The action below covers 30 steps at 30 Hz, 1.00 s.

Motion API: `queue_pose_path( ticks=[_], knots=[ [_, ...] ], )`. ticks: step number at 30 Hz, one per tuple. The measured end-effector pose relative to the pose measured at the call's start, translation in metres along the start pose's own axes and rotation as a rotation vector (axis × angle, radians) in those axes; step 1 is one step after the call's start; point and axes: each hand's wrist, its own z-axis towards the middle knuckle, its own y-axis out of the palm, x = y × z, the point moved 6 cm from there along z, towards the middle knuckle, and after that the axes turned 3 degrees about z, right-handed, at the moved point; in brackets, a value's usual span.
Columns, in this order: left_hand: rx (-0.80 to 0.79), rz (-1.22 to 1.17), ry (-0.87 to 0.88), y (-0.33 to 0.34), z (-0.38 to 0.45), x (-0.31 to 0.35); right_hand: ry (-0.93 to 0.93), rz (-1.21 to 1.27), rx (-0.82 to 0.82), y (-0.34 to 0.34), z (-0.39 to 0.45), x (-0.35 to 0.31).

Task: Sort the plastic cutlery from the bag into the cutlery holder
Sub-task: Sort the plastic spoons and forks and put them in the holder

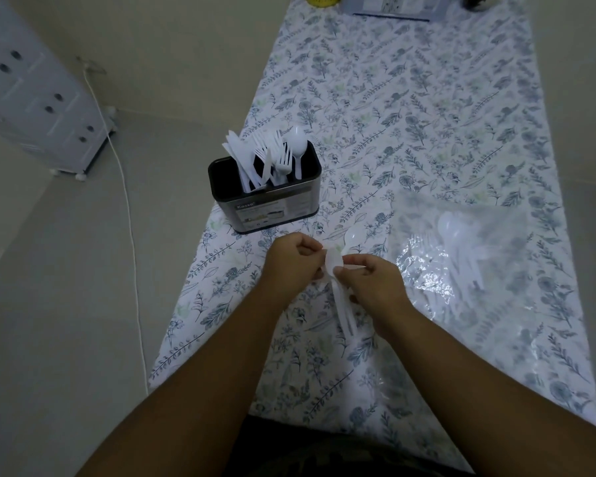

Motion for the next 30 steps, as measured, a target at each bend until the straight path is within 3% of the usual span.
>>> queue_pose_path(
  ticks=[7,9,12,16,23,30],
  knots=[
    [-0.094,-0.335,-0.15,0.021,-0.002,0.0,0.056,0.083,-0.185,0.0,-0.004,0.002],
    [-0.062,-0.194,-0.136,0.029,0.001,-0.001,0.078,0.092,-0.144,-0.007,-0.004,0.005],
    [0.087,0.3,0.081,0.034,0.006,0.001,0.107,0.172,-0.065,-0.021,-0.006,0.011],
    [0.029,0.658,0.217,0.055,0.007,-0.004,0.088,0.207,0.004,-0.039,-0.008,0.013],
    [0.01,0.383,0.19,0.049,-0.036,0.003,0.082,0.248,0.104,-0.046,-0.002,0.017],
    [0.002,0.516,0.378,0.064,-0.07,0.012,-0.063,0.188,0.092,-0.025,-0.012,0.002]
  ],
)
